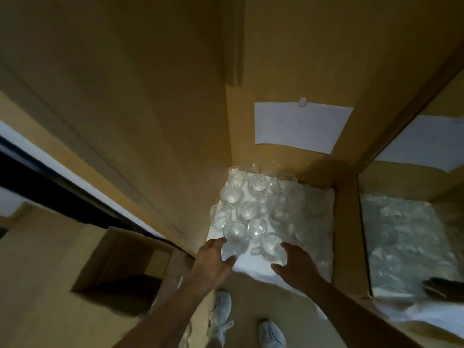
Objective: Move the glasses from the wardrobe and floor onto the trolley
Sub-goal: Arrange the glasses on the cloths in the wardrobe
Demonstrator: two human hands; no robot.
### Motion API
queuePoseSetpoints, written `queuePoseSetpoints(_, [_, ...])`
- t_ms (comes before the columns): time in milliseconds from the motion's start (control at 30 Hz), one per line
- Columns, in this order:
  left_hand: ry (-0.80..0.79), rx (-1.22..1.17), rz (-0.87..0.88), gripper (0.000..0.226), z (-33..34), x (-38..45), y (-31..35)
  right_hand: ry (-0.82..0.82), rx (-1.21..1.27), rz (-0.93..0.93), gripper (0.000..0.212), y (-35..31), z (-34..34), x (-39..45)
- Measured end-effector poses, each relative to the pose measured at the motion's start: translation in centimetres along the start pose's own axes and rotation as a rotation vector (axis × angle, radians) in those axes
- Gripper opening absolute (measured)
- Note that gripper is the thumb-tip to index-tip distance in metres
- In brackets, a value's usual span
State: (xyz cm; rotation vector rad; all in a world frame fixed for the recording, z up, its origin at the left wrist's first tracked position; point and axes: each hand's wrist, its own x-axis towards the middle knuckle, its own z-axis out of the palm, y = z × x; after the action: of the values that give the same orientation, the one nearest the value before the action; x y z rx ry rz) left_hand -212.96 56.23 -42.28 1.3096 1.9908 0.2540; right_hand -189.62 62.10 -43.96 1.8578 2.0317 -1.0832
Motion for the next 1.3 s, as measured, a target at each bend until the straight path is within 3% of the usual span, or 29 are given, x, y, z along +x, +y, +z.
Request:
queuePoseSetpoints(133, [-0.069,0.003,0.041,0.055,-0.1,3.3,-1.6,-0.004,0.081,0.112,0.079,-0.9,2.3,0.4])
queuePoseSetpoints(267, [0.026,0.001,0.053,0.054,-0.8,6.0,-2.6,-0.004,0.125,0.177,0.08,-2.1,4.1,1.7])
queuePoseSetpoints(633, [0.105,-0.036,0.018,0.059,1.1,12.4,-3.6,0.026,0.21,0.211,0.08,-3.3,7.1,9.4])
queuePoseSetpoints(933, [-0.05,-0.068,-0.167,0.069,6.2,13.9,-6.6,0.164,0.248,0.212,0.079,-2.0,9.5,12.4])
queuePoseSetpoints(1300, [-0.06,-0.171,-0.279,0.113,12.5,17.0,-8.8,0.195,0.22,0.154,0.103,-0.2,10.9,18.1])
